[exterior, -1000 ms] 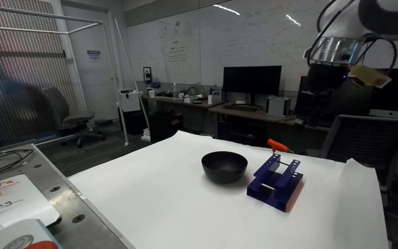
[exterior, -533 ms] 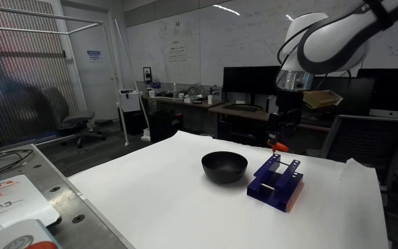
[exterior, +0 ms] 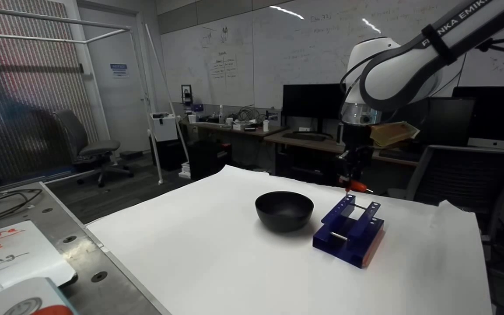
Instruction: Put the orange object into the black bowl.
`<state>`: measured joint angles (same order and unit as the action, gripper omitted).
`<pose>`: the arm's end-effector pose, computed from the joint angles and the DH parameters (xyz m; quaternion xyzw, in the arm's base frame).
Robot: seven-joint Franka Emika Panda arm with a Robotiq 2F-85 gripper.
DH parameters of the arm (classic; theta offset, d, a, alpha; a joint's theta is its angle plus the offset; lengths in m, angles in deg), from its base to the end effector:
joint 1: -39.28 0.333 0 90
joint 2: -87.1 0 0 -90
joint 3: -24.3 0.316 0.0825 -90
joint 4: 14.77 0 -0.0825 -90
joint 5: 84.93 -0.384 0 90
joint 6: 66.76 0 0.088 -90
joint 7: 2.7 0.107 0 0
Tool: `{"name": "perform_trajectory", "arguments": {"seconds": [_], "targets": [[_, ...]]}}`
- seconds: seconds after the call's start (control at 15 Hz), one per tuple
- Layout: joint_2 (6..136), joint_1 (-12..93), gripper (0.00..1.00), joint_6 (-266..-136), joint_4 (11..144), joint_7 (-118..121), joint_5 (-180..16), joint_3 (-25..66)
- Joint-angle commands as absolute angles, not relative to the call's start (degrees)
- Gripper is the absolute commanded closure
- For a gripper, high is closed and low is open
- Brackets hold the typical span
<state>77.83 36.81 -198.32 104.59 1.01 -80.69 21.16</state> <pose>0.5743 -0.0574 0.3541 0.9975 -0.0569 0.0250 0.0331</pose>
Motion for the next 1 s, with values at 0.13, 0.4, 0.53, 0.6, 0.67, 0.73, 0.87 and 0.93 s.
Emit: {"name": "perform_trajectory", "arguments": {"seconds": [0.13, 0.4, 0.53, 0.6, 0.67, 0.73, 0.87, 0.93], "targets": [[77.88, 36.50, 0.91, -194.35, 102.48, 0.93, -80.96, 20.74], [82.97, 36.65, 0.88, -187.74, 100.76, 1.03, -82.94, 21.13], [85.42, 36.40, 0.88, -185.08, 99.20, 0.01, -86.25, 21.38], [86.47, 36.23, 0.88, -184.51, 98.57, -0.69, -88.87, 21.37], [87.57, 36.03, 0.88, -185.99, 98.54, -0.47, -92.24, 21.12], [87.95, 35.96, 0.88, -185.83, 97.69, -0.89, -95.84, 20.91], [87.88, 36.21, 0.88, -190.21, 98.08, 0.33, -101.23, 20.77], [87.30, 36.32, 0.88, -192.66, 98.37, 0.24, -104.32, 20.79]]}}
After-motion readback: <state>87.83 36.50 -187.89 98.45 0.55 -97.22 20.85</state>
